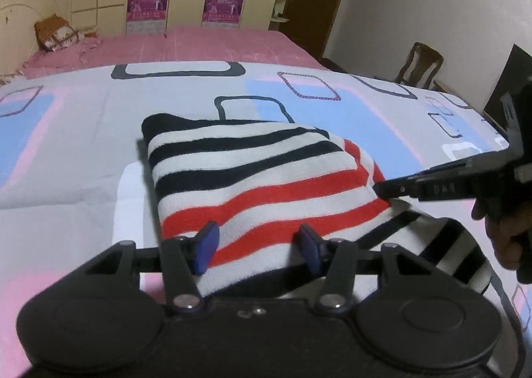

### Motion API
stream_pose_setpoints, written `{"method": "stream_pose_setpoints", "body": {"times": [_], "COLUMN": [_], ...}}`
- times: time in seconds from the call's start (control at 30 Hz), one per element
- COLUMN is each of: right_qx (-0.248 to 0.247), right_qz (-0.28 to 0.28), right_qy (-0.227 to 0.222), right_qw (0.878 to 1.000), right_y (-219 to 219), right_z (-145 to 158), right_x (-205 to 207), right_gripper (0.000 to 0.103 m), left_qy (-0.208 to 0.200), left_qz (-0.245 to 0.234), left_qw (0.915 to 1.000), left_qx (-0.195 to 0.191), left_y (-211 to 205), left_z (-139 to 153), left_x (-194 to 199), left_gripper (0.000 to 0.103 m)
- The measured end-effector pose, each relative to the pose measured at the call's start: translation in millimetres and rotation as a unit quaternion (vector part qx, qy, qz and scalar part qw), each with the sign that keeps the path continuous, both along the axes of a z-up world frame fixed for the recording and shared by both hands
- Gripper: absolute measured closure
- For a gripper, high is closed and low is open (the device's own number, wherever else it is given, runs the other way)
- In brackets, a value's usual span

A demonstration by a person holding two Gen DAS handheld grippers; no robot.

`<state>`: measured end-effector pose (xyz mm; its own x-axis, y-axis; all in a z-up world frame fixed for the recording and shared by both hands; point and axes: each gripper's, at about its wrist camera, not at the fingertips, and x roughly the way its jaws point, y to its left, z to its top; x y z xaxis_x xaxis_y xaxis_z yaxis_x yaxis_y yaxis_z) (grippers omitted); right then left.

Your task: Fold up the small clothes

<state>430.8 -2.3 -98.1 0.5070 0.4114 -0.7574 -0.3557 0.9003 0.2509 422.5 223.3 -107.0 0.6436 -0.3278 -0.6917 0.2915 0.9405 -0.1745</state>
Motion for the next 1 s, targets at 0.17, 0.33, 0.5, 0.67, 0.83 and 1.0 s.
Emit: {"method": "stream_pose_setpoints", "body": {"times": [0.17,0.33,0.5,0.67,0.83,1.0], "right_qx": [0.011,0.012,-0.04,-0.043,-0.033,-0.008], "right_qz": [0.005,0.061,0.077,0.064,0.06,0.075], "right_qy": [-0.031,-0.062,-0.039,-0.057,-0.069,-0.058], "right_qw": [0.999,0.996,0.995,0.995,0.995,0.995], "right_y": [-11.6,-19.0,-12.8,-12.9,-19.4,-23.7], "right_z": [26.2,48.1,12.4,5.7,20.0,28.4], "right_x": [-27.9,-87.0,-108.9,-105.5,-123.1,-141.5], "right_gripper": [0.101,0.101,0.101,0.101,0.101,0.101], "left_qy": [-0.012,-0.013,-0.015,-0.033,-0.029,-0.026], "left_qz": [-0.007,-0.022,-0.014,-0.005,0.013,0.032], "left_qw": [0.9998,0.9994,0.9998,0.999,0.9988,0.9986], "left_qx": [-0.013,-0.022,0.009,0.031,0.038,0.034], "left_y": [6.2,-4.2,-16.2,-25.3,-26.1,-22.4], "left_z": [22.2,31.4,13.2,11.1,16.4,25.7], "left_x": [-26.8,-68.9,-82.2,-87.5,-99.4,-121.3], "left_gripper": [0.061,0.061,0.061,0.06,0.062,0.062]}}
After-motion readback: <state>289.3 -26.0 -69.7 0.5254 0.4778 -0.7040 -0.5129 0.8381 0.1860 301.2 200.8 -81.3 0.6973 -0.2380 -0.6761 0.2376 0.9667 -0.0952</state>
